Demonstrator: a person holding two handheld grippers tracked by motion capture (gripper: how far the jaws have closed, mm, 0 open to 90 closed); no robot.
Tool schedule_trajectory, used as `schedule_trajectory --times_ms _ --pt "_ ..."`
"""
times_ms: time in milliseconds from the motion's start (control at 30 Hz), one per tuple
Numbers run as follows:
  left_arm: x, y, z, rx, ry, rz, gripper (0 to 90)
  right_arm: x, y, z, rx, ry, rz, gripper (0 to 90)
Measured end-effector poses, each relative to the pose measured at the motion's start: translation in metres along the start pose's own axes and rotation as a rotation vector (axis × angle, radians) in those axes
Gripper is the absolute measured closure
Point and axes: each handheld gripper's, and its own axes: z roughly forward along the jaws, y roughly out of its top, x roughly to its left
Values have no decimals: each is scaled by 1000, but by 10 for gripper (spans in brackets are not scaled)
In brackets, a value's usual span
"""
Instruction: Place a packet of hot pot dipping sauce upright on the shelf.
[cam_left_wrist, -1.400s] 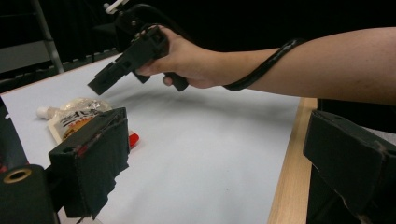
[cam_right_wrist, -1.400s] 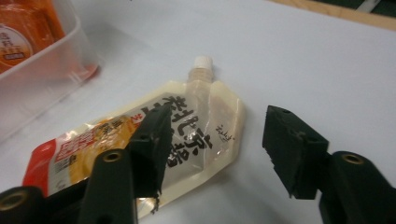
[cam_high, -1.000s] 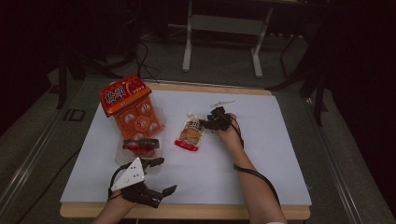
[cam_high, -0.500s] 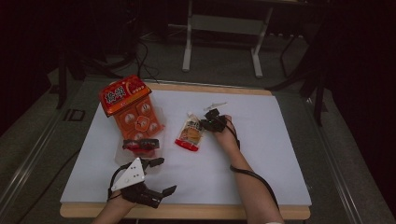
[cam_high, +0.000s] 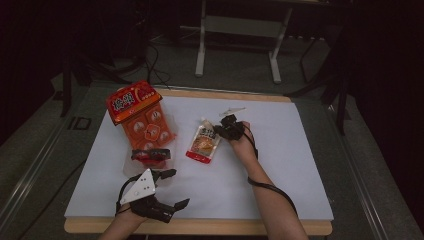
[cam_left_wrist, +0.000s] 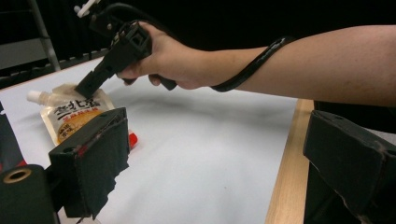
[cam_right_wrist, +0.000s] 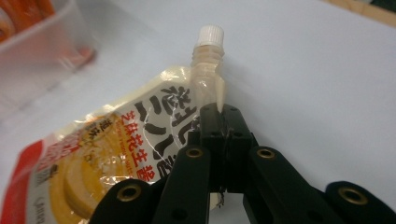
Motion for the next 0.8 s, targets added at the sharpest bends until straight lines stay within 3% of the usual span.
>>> schedule_trajectory --times_ms 433,800 --pt "0 0 1 -15 1 -9 55 22 17 -36 -87 42 -13 900" --pt "0 2 2 -34 -51 6 65 51 31 -60 -158 125 -62 900"
